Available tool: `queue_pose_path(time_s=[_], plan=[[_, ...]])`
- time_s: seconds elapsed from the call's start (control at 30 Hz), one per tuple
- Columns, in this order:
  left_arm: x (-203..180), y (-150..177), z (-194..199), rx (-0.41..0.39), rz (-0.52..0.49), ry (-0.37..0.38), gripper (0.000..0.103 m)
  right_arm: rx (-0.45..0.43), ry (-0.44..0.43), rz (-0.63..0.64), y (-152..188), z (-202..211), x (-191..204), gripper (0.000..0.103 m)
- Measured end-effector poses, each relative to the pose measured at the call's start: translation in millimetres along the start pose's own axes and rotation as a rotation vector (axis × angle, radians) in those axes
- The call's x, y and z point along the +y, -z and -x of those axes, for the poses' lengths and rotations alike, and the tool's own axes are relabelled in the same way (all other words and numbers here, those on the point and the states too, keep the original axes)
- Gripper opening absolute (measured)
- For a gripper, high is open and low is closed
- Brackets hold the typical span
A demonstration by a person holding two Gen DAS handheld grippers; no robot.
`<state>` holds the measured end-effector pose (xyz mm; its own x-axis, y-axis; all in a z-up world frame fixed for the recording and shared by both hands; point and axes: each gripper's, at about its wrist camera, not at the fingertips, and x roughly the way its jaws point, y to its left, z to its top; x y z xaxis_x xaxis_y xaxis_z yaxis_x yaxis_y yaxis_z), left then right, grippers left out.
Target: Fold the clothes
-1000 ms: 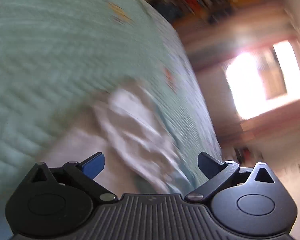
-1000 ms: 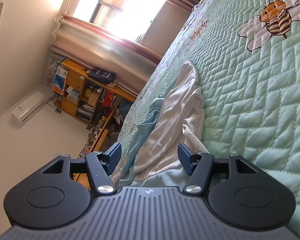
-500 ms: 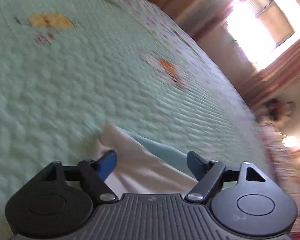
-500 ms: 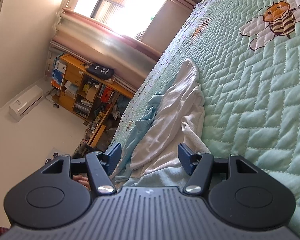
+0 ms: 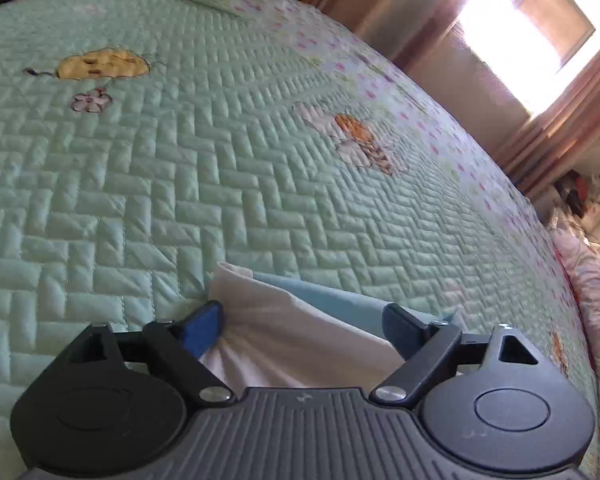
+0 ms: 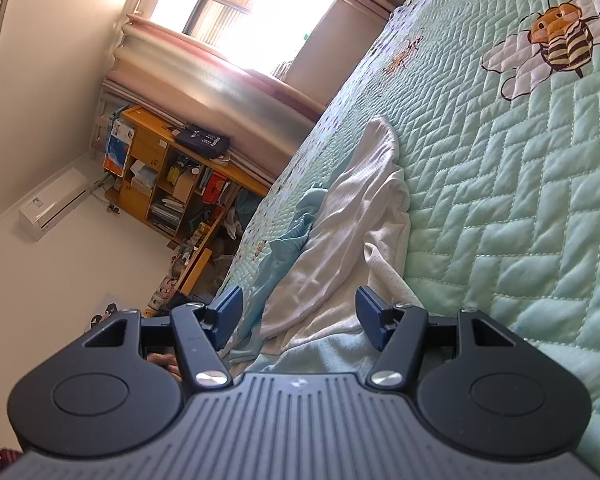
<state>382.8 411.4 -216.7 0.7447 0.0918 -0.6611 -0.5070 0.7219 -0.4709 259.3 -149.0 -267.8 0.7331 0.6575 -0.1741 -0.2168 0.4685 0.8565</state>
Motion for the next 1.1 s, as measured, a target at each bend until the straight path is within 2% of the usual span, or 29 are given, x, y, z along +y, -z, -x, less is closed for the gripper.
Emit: queue_pose_path(time_s=[0.17, 0.27, 0.33, 0.53, 0.6, 0.67, 0.87, 0.93, 1.03, 1.07, 1.1], plan=[[-71, 42, 25, 0.093, -0.171, 0.219, 0.089, 0.002, 0.003, 0.007, 0, -1, -1, 0.064], [-113, 67, 39, 0.151, -0.263, 0.353, 0.092, 0.003, 0.004, 0.011, 0, -1, 0, 0.064], [-135, 83, 31, 0.216, -0.217, 0.457, 0.094, 0.004, 0.002, 0.010, 0, -1, 0, 0.064], [-180, 133, -2, 0.351, -0.217, 0.525, 0.095, 0.008, -0.005, 0.002, -1, -2, -1, 0.064], [-188, 153, -9, 0.427, -0.270, 0.489, 0.095, 0.009, -0.008, 0.000, -1, -2, -2, 0.064], [-189, 159, -5, 0.398, -0.331, 0.472, 0.095, 0.010, -0.010, -0.003, -1, -2, -2, 0.064], [-172, 137, 13, 0.303, -0.241, 0.424, 0.095, 0.015, -0.003, 0.006, -2, -2, -4, 0.064], [-180, 131, 21, 0.276, -0.248, 0.456, 0.098, 0.015, -0.004, 0.005, -3, -2, -4, 0.064], [-183, 139, 18, 0.324, -0.263, 0.523, 0.102, 0.019, -0.004, 0.007, -4, -3, -3, 0.064], [-184, 145, 8, 0.371, -0.285, 0.501, 0.102, 0.020, -0.004, 0.008, -4, -3, -3, 0.064], [-182, 152, -1, 0.400, -0.304, 0.457, 0.097, 0.021, -0.004, 0.008, -4, -3, -3, 0.064]])
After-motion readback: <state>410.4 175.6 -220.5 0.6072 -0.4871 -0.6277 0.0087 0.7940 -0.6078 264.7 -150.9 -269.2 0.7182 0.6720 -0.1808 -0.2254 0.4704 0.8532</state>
